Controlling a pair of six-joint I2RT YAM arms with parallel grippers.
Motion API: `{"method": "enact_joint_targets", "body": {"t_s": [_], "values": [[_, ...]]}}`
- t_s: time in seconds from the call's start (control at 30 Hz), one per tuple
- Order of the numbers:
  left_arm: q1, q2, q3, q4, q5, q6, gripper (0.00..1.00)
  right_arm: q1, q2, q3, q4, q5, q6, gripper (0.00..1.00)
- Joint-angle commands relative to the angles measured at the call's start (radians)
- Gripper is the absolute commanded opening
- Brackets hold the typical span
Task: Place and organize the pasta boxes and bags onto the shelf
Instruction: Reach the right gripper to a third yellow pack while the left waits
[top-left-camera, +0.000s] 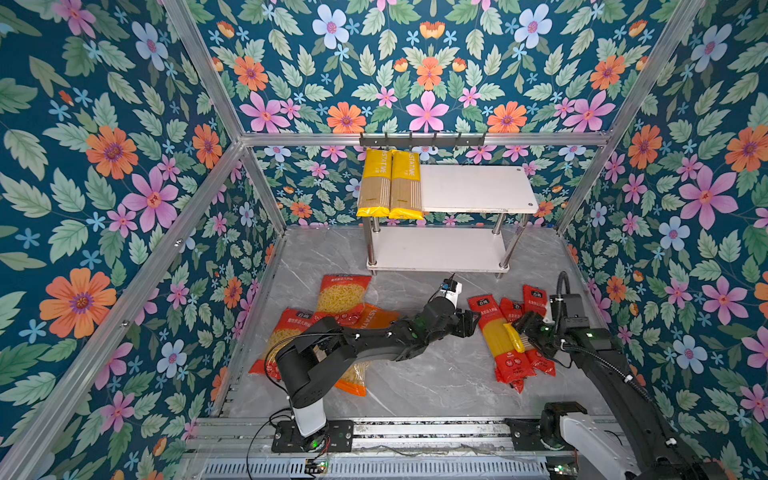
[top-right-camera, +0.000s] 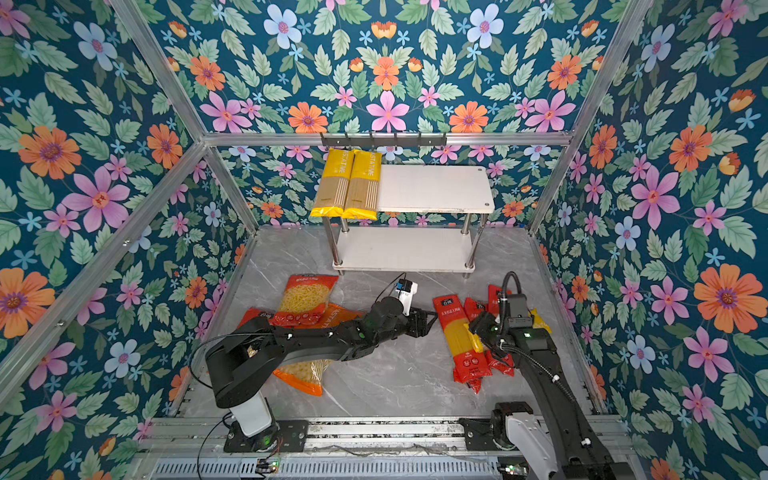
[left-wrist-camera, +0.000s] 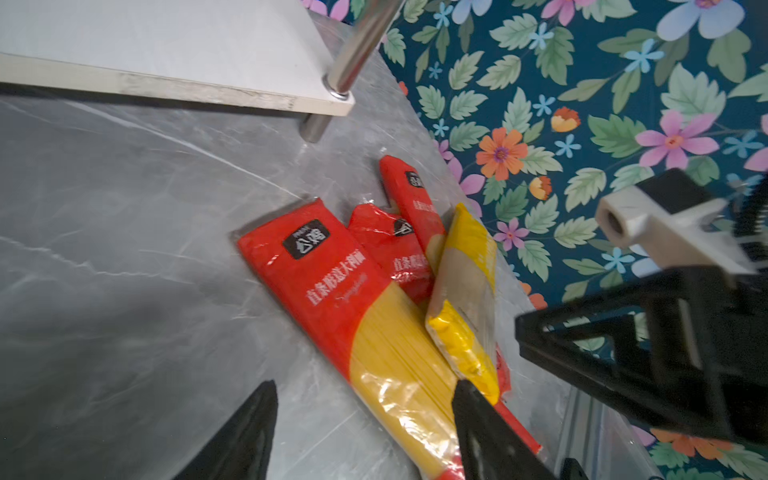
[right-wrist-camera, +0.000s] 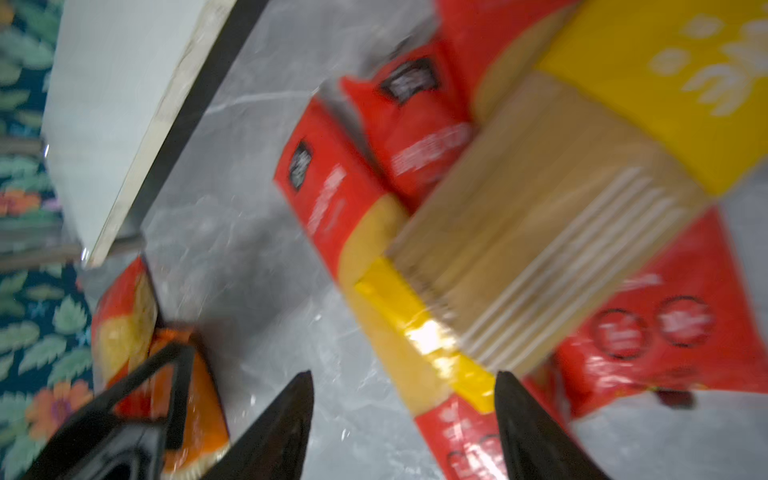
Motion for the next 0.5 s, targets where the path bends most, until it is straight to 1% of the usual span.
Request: {"method": "enact_joint_targets", "body": {"t_s": [0.0, 0.1, 0.17, 0.23, 0.47], "values": [[-0.003, 0.015, 0.019, 0.042, 0.022, 0.021, 0.69, -0.105, -0.044, -0.053, 0.011, -0.058, 0.056, 0.72], [-0.003, 0.011, 0.012, 0.048, 0.025, 0.025, 0.69, -0.179, -0.067, -0.089, 0.017, -0.055, 0.071, 0.74], [-0.004, 0.004, 0.002, 0.051, 0.019, 0.030, 0.70, -0.238, -0.075, -0.127, 0.069, -0.090, 0.091, 0.75], [-0.004, 0.000, -0.003, 0.055, 0.017, 0.032, 0.70, -0.273, -0.066, -0.162, 0.143, -0.130, 0.124, 0.75], [-0.004, -0.016, -0.021, 0.050, 0.012, 0.033, 0.70, -0.278, 0.000, -0.257, 0.389, -0.197, 0.277, 0.73]]}}
